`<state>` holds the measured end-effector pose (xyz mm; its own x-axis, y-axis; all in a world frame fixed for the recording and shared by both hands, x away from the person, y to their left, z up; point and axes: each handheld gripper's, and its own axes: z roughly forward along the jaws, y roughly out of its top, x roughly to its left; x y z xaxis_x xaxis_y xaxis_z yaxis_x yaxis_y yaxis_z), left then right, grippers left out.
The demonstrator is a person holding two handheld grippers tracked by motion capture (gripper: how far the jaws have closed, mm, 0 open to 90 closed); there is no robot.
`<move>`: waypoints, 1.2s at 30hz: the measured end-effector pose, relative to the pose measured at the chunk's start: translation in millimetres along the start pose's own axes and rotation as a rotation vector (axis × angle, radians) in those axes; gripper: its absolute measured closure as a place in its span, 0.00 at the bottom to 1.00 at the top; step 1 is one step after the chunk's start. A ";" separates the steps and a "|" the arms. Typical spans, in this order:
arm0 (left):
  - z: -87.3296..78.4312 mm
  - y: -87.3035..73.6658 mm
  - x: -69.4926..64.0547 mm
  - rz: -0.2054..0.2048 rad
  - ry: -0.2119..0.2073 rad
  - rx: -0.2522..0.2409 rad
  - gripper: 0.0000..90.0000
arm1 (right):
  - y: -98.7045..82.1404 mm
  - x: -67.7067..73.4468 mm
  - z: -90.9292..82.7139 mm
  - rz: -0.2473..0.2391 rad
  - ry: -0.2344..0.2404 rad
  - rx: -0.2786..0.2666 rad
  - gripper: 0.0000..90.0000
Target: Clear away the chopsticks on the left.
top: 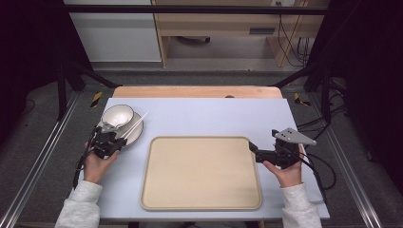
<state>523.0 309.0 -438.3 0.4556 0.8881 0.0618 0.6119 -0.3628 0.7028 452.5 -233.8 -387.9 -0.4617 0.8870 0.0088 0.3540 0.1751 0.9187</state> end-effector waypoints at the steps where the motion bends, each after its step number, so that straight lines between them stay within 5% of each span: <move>1: 0.0 0.0 0.0 0.000 0.000 0.000 0.94 | 0.0 0.0 0.0 0.000 0.000 0.000 0.06; 21: -37.4 5.8 -53.7 -0.025 0.012 -0.114 0.94 | 2.9 -5.2 -11.2 0.014 -0.022 -0.029 0.05; 25: -48.8 3.4 -69.6 -0.052 0.028 -0.165 0.94 | 2.8 -4.7 -11.4 0.015 -0.024 -0.031 0.05; 36: -65.7 -3.1 -97.1 -0.096 0.063 -0.202 0.94 | 2.0 -3.1 -11.5 0.017 -0.025 -0.027 0.05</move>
<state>434.4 242.5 -399.9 0.3567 0.9338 0.0275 0.5053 -0.2177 0.8350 445.3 -241.1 -381.5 -0.4350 0.9003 0.0144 0.3393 0.1492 0.9288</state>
